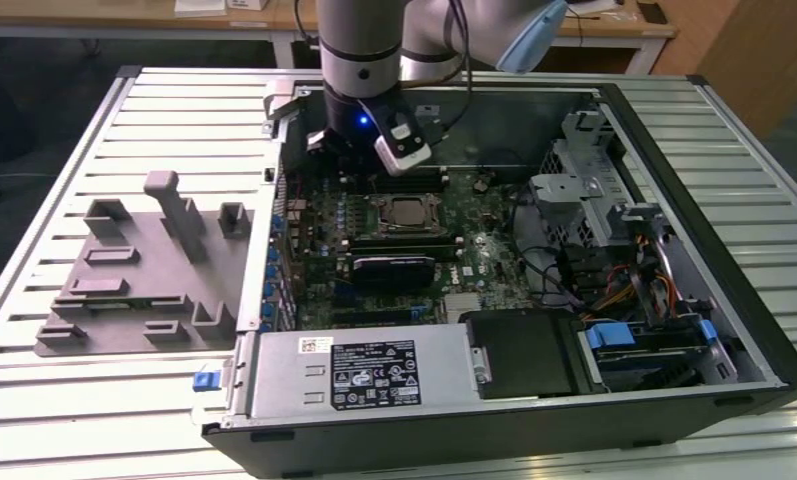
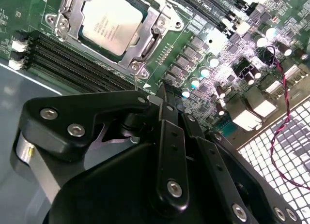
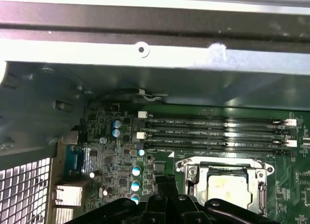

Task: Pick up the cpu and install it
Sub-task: 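Install the first cpu locking lever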

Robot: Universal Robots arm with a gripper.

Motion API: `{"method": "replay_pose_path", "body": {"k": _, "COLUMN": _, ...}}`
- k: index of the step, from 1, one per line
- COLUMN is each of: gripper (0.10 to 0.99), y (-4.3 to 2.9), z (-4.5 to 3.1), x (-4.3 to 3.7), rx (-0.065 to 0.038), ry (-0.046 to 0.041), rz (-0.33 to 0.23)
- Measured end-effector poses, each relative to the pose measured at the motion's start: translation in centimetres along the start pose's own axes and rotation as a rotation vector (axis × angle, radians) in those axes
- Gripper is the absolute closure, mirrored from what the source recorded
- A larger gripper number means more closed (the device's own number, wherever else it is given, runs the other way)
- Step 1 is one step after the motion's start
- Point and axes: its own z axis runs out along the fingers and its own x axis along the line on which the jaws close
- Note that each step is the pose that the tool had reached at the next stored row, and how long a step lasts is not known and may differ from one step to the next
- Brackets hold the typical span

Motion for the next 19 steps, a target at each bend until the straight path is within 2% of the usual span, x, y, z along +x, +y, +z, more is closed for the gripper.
{"method": "replay_pose_path", "body": {"k": 10, "gripper": 0.980, "y": 0.03, "z": -0.27, "x": 0.02, "rx": -0.002, "ry": -0.0005, "rz": 0.000}}
{"method": "replay_pose_path", "body": {"k": 14, "gripper": 0.980, "y": 0.03, "z": -0.25, "x": 0.05, "rx": -0.025, "ry": -0.0017, "rz": 0.000}}
{"method": "replay_pose_path", "body": {"k": 18, "gripper": 0.980, "y": 0.03, "z": -0.25, "x": 0.10, "rx": -0.065, "ry": -0.0033, "rz": -0.001}}
{"method": "replay_pose_path", "body": {"k": 19, "gripper": 0.980, "y": 0.03, "z": -0.25, "x": 0.10, "rx": -0.070, "ry": -0.0035, "rz": -0.001}}
